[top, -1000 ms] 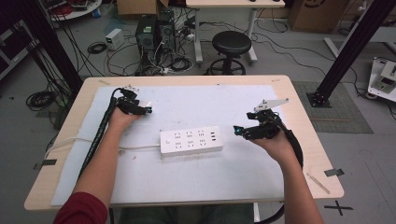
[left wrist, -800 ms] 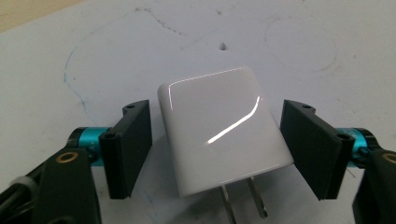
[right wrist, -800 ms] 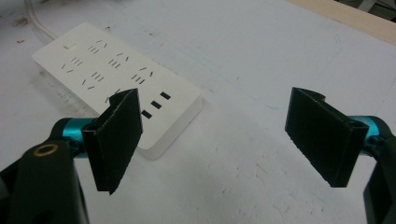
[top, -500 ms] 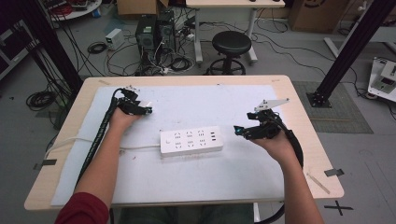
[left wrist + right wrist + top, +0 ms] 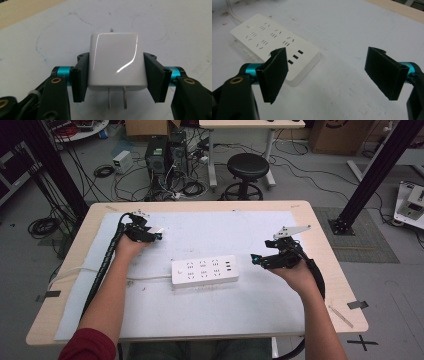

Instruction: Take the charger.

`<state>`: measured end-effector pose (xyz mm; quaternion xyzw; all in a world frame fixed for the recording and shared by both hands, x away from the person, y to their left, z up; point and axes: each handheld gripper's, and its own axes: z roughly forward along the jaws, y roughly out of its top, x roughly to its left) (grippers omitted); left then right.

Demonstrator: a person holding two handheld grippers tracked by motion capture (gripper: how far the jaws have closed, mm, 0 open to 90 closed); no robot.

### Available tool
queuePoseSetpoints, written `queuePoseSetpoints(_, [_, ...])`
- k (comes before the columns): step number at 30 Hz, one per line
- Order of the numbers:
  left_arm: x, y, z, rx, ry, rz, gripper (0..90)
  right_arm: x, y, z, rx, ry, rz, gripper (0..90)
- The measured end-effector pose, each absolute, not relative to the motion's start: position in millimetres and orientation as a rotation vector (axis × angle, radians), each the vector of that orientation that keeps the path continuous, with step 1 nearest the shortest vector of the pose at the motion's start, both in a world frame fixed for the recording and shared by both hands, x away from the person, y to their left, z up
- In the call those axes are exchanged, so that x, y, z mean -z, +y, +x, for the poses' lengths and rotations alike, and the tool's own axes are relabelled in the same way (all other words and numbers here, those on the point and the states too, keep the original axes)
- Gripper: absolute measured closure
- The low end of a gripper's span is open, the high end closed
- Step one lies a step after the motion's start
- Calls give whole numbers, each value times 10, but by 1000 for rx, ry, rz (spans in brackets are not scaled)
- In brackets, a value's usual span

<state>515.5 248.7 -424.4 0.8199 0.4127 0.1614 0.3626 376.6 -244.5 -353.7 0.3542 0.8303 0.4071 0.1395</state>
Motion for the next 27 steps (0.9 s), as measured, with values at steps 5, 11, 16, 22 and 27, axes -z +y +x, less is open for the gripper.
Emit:
queuePoseSetpoints(5, [4084,2489,5038,-419,1013,2147,425,3511,-2444,3750,-1186,2398,1007,193])
queuePoseSetpoints(11, [3762,2476,4765,-456,943,2108,425,3469,-2458,3720,-1215,2387,987,193])
queuePoseSetpoints(16, [3543,2473,4541,-474,894,2085,425,3412,-2472,3676,-1238,2383,974,193])
queuePoseSetpoints(22, [3330,2452,4144,-458,782,2089,425,3354,-2481,3620,-1260,2381,956,193])
queuePoseSetpoints(27, [3262,2424,3914,-459,720,2083,425,3299,-2492,3545,-1258,2376,936,193])
